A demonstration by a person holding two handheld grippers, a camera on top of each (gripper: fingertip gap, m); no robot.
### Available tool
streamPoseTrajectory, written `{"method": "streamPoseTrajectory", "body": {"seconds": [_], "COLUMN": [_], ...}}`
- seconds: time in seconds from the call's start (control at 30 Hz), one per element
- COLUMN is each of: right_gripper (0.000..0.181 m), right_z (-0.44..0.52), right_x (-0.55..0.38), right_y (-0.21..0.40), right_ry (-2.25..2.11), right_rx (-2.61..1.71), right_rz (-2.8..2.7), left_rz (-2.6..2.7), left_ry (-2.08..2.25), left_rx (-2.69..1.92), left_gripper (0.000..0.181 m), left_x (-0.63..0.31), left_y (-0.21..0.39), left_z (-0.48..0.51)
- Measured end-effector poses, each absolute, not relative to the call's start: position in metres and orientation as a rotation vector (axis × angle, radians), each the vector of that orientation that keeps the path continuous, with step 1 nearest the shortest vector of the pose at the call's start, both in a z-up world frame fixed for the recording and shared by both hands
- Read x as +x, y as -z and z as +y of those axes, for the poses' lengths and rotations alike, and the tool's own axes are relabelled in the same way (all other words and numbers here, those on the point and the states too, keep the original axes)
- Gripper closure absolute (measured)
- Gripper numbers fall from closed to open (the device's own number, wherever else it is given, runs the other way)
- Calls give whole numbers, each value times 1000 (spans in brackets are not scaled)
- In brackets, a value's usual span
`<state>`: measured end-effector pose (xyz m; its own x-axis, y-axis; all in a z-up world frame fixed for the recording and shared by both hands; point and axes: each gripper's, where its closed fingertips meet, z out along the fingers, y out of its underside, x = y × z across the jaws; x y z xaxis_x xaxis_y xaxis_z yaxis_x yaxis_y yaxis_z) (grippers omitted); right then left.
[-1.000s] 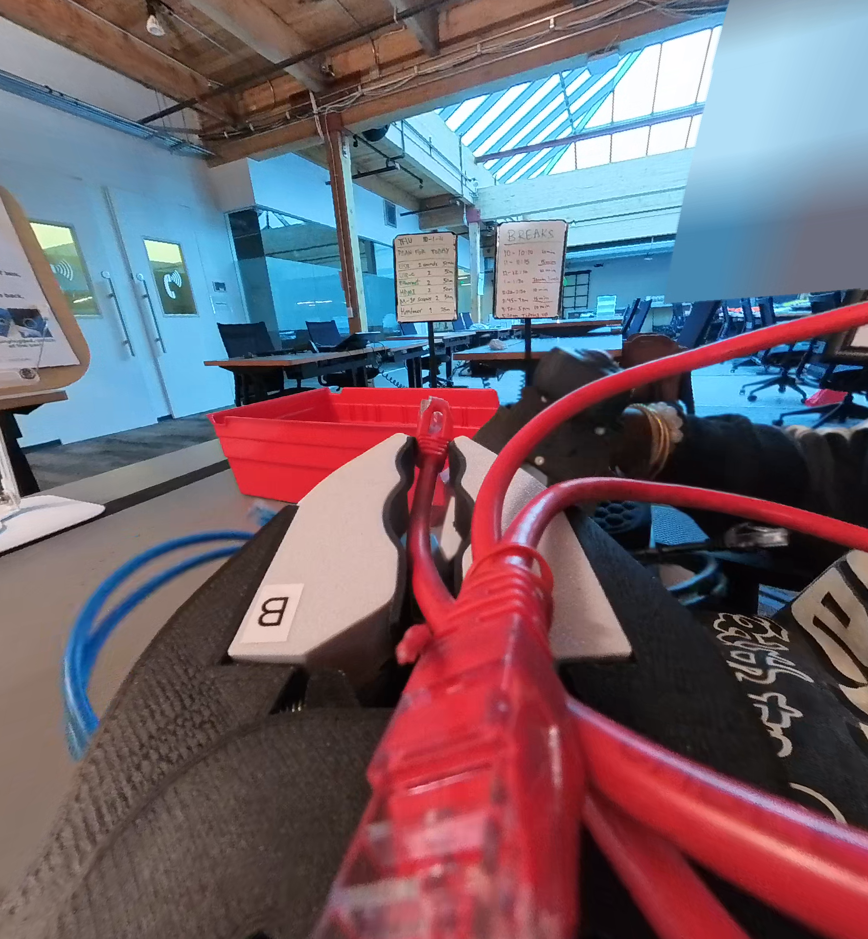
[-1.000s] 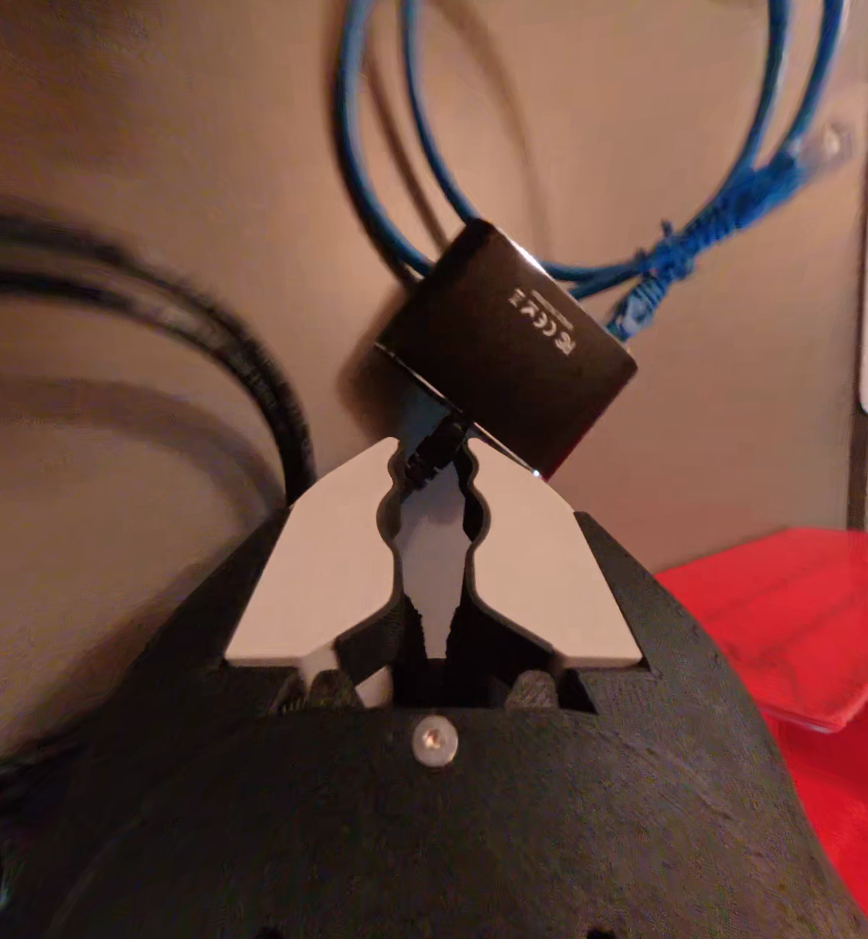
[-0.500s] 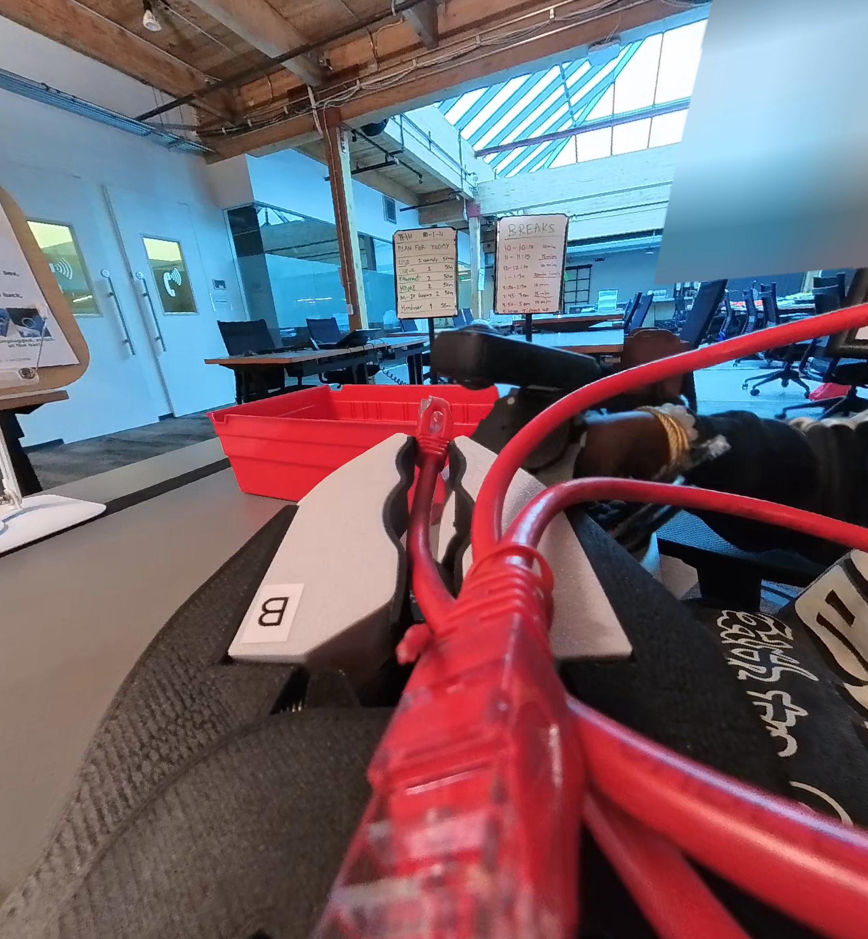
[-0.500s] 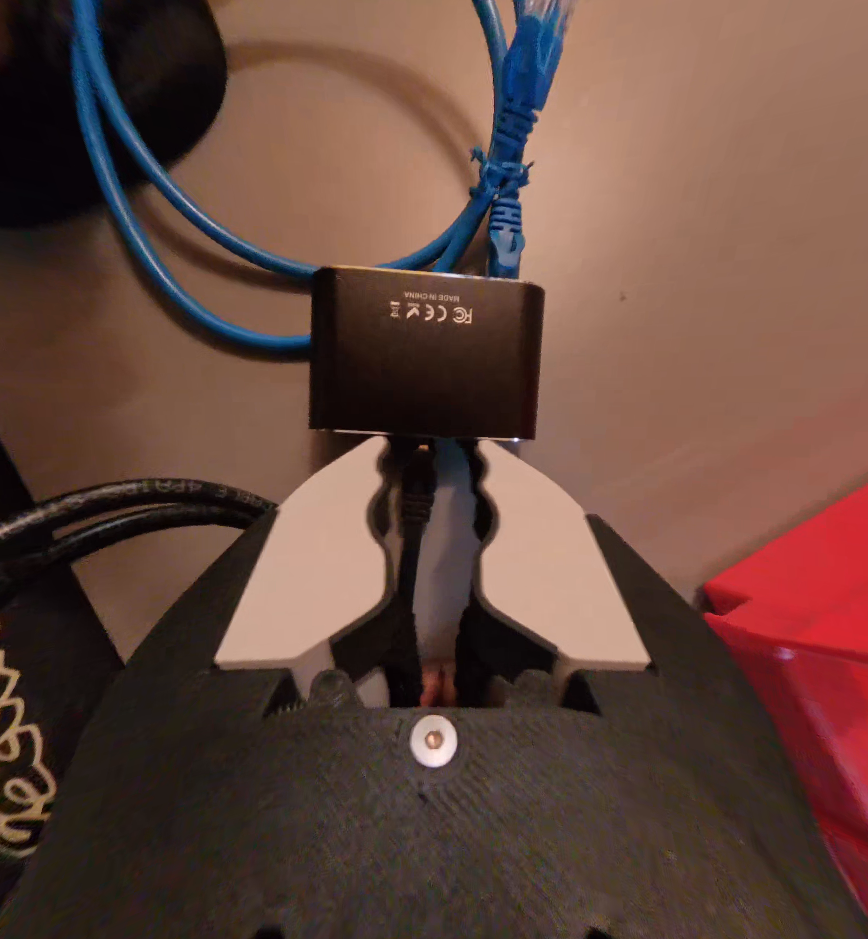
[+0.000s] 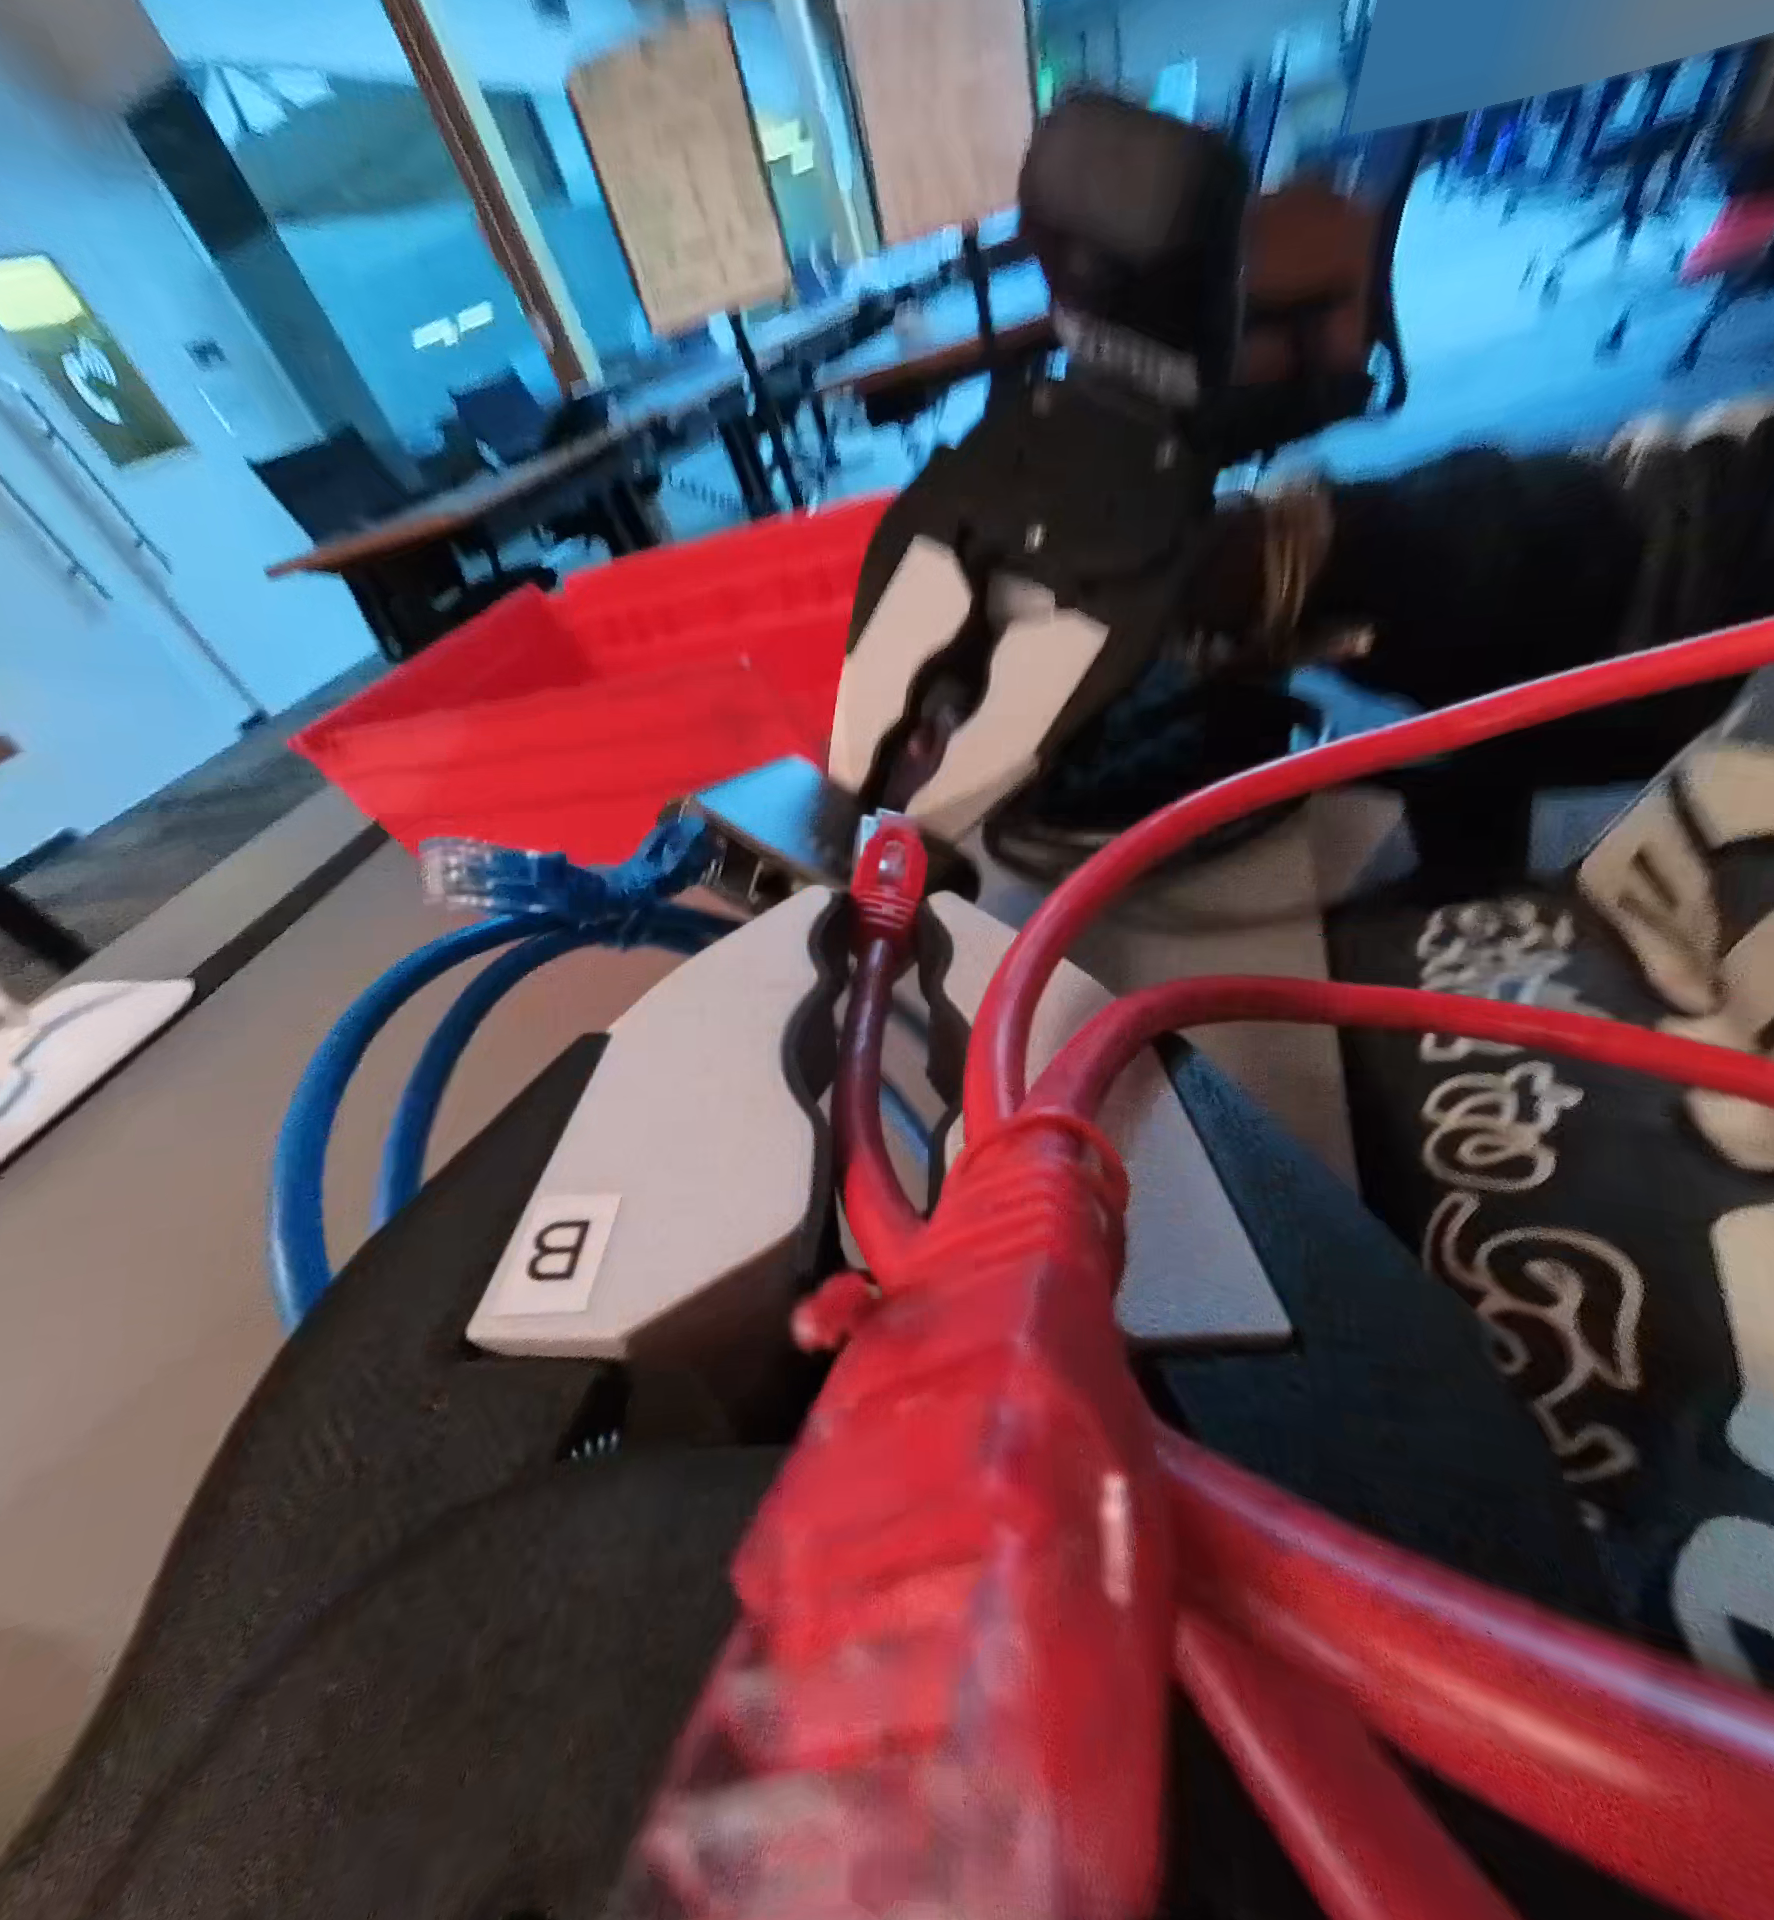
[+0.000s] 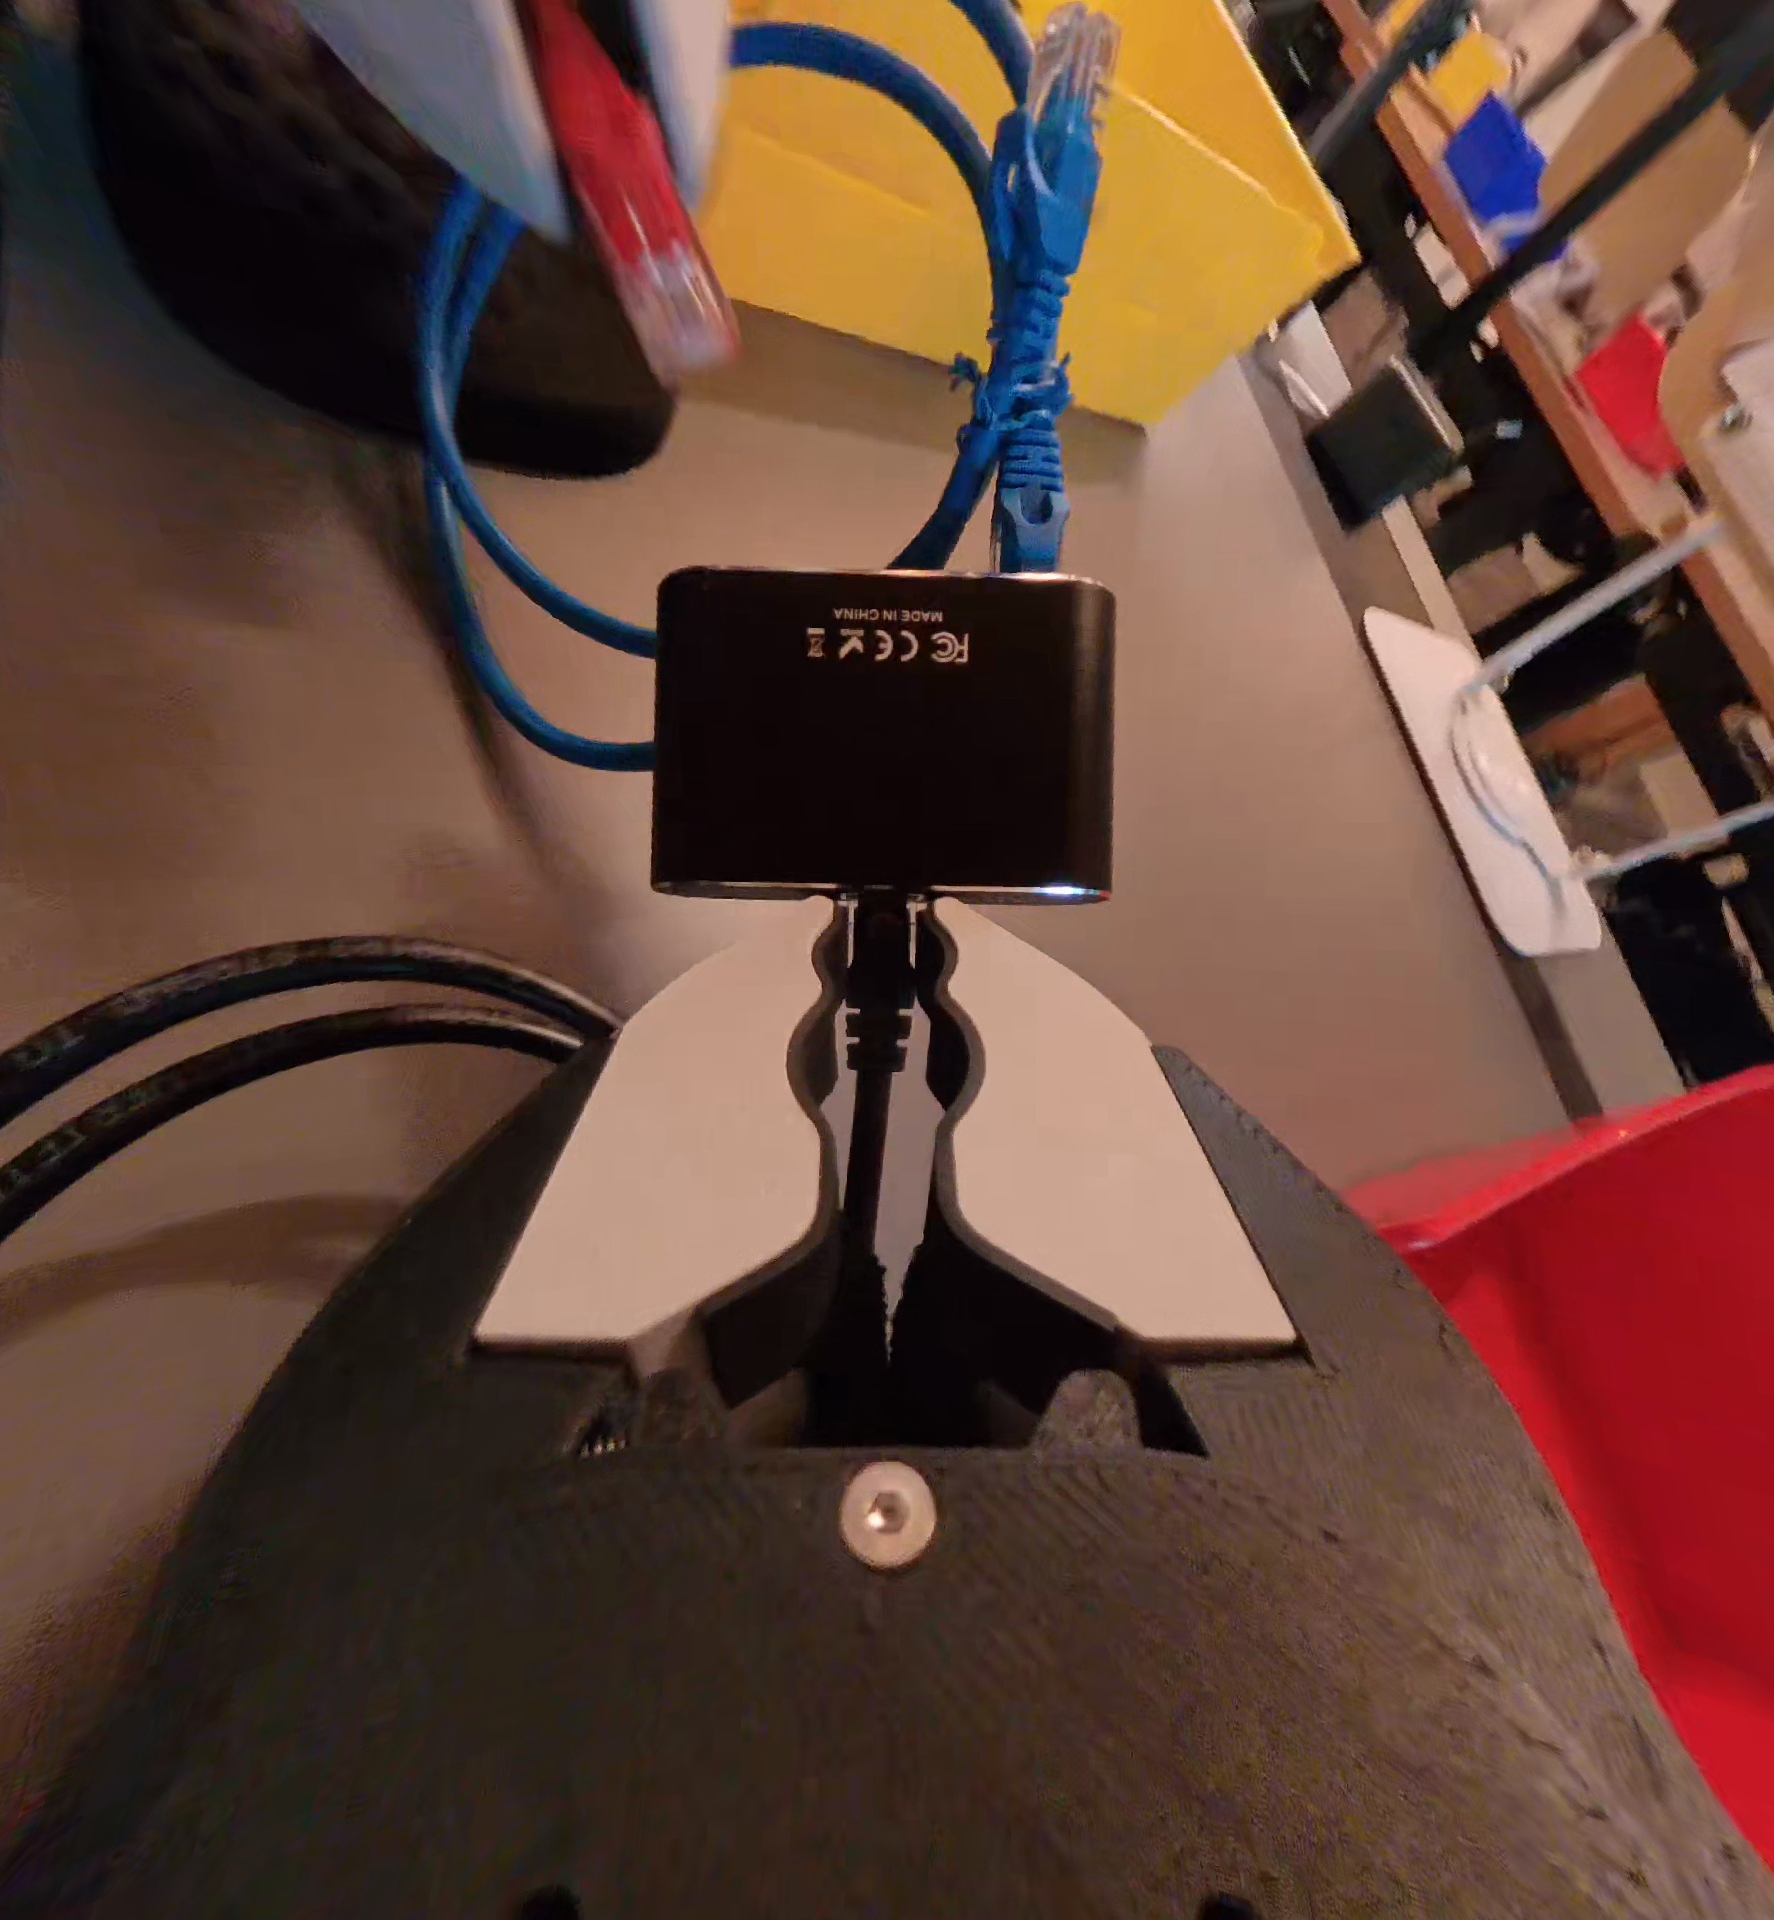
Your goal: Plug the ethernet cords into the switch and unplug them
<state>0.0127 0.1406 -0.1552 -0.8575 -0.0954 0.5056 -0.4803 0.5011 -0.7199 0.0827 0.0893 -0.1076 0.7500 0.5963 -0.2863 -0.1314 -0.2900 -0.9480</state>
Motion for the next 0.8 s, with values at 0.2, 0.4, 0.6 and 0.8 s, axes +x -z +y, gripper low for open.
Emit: {"method": "streamPoseTrajectory", "body": {"seconds": [0.2, 0.4, 0.6, 0.8], "right_gripper": [170, 169, 169, 169], "right_z": [147, 151, 152, 151], "right_x": [28, 38, 40, 39], "right_y": [150, 145, 146, 144], "right_ry": [-1430, -1434, -1364, -1269], "right_rx": [643, 737, 795, 859], "right_rz": [-2291, -2260, -2230, -2213], "left_rz": [-362, -246, -210, -234], "left_ry": [-690, -747, -659, -665], "left_rx": [-1814, -1885, -1851, -1878], "left_gripper": [169, 169, 169, 169], "left_x": [79, 85, 94, 92], "left_y": [129, 136, 132, 136], "left_z": [93, 98, 99, 102]}}
